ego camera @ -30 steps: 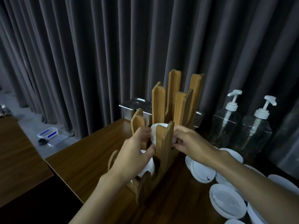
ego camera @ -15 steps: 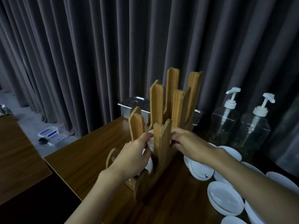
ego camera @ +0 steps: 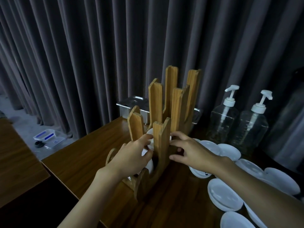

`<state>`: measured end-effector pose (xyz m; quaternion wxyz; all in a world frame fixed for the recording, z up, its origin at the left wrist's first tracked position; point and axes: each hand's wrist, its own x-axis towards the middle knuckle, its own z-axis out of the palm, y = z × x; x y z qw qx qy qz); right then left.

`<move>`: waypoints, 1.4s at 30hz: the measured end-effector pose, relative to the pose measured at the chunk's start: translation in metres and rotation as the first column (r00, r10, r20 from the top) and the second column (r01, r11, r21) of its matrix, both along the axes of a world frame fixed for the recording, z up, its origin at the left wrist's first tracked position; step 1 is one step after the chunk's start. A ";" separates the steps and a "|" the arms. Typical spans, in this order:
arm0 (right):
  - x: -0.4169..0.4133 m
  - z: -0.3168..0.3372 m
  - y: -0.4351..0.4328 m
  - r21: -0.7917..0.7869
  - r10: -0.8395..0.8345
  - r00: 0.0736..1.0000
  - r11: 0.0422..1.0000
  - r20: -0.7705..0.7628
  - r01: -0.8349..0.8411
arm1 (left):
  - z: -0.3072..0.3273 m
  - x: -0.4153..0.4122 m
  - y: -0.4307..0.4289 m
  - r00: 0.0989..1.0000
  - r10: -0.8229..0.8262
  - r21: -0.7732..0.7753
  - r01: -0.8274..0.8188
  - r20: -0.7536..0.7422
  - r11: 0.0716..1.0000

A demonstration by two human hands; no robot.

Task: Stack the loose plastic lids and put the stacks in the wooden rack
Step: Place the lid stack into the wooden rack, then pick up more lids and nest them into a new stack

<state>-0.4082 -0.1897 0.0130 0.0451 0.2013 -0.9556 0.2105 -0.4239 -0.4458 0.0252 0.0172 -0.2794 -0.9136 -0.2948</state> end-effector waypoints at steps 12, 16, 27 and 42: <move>0.023 0.001 0.005 -0.090 -0.026 0.997 0.996 -0.074 0.020 | 0.007 0.032 -0.012 0.993 0.042 0.160 -0.023 -0.111 0.987; 0.047 0.002 0.019 -0.052 -0.062 0.996 0.997 -0.069 0.059 | 0.002 0.068 -0.008 0.964 0.078 0.227 -0.020 -0.252 0.974; 0.160 -0.007 0.076 0.031 -0.346 0.938 0.938 -0.002 0.345 | -0.038 0.109 0.090 0.926 -0.347 0.190 0.371 -0.148 0.909; 0.307 -0.015 0.084 0.309 -0.671 0.734 0.724 0.103 0.617 | -0.109 0.116 0.130 0.702 -0.712 0.227 0.693 0.006 0.685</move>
